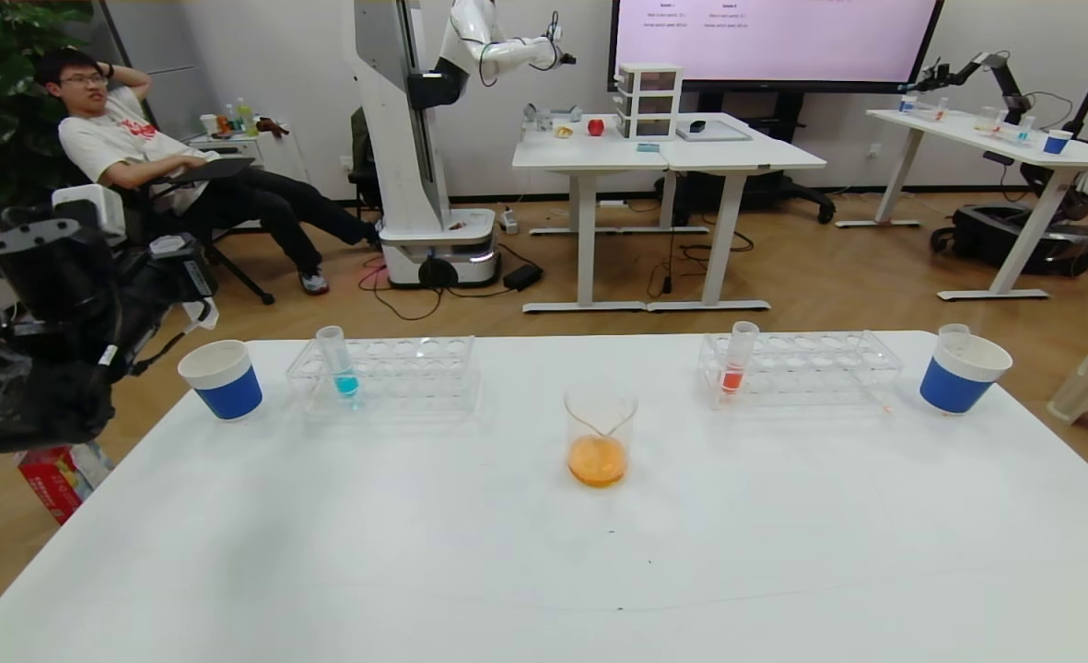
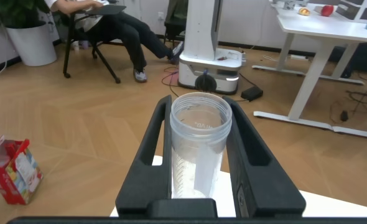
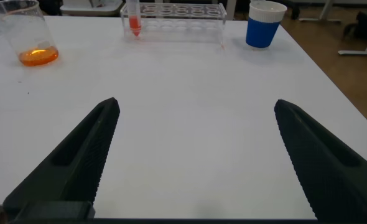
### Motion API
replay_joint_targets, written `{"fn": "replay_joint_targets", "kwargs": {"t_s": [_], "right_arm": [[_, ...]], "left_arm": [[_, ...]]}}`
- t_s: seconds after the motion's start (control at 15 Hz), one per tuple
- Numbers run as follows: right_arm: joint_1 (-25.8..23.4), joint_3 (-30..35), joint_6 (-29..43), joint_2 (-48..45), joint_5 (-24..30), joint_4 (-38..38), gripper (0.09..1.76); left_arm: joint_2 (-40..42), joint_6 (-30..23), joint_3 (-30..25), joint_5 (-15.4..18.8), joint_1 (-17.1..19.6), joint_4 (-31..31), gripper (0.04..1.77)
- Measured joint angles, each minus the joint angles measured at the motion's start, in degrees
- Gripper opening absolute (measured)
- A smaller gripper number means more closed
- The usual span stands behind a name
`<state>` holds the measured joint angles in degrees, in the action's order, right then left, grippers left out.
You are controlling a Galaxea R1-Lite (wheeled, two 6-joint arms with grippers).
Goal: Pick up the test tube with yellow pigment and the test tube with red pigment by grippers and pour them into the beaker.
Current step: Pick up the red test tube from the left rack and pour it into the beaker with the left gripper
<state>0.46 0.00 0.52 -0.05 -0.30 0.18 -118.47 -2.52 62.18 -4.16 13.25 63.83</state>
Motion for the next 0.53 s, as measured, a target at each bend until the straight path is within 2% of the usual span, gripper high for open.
{"fn": "replay_joint_targets", "kwargs": {"t_s": [0.53], "right_arm": [[-0.02,0.00,0.00,0.00,0.01,0.00,1.74]], "left_arm": [[-9.48,0.05,-0.28,-0.13,0.88,6.57,0.53]]}}
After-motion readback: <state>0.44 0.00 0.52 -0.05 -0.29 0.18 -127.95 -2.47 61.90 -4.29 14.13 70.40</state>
